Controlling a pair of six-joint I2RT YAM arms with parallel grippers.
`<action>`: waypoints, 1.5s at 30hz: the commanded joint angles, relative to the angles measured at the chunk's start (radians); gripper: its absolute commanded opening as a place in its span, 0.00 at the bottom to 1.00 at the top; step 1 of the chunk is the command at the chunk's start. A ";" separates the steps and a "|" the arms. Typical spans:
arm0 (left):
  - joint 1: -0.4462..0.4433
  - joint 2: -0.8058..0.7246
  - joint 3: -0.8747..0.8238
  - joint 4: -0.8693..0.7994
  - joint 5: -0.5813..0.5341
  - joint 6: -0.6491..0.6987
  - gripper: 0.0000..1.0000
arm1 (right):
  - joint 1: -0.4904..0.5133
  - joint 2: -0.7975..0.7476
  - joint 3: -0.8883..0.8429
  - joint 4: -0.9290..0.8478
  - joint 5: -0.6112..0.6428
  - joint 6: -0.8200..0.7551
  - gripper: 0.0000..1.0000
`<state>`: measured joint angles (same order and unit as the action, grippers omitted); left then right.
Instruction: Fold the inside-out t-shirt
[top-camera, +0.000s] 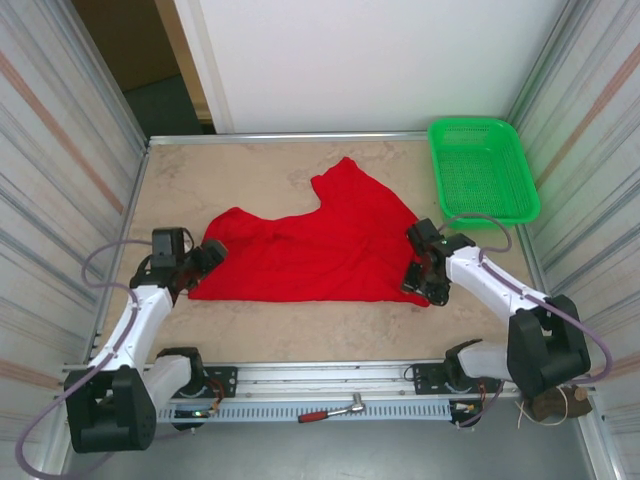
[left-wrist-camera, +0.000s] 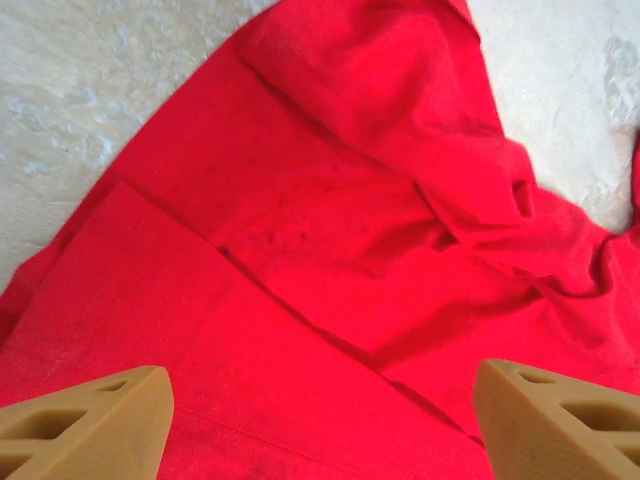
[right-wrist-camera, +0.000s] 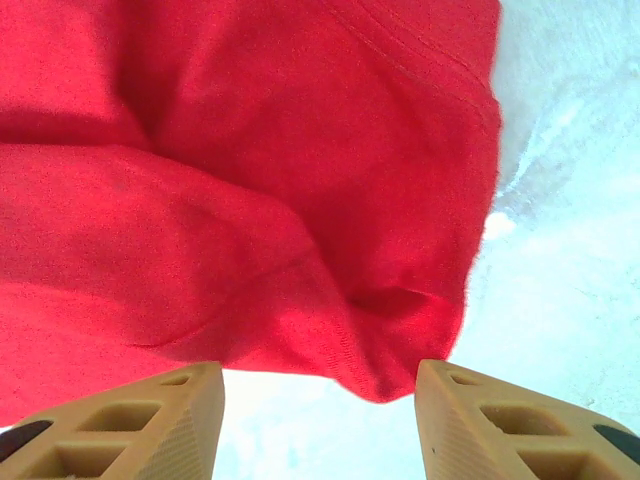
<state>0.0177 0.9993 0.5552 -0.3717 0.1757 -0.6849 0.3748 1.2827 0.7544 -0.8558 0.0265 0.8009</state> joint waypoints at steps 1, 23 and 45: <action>-0.014 0.030 -0.033 0.043 0.004 -0.022 0.79 | -0.025 0.011 -0.027 0.014 0.033 0.030 0.49; -0.017 0.141 -0.098 0.096 -0.062 -0.053 0.80 | -0.190 -0.355 -0.177 -0.220 0.045 0.356 0.00; -0.148 0.666 0.693 -0.183 -0.067 0.513 0.75 | -0.081 0.056 0.163 0.127 -0.191 0.043 0.47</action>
<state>-0.0883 1.5375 1.1103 -0.4046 0.1566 -0.4026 0.2691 1.2900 0.8841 -0.7937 -0.1326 0.9340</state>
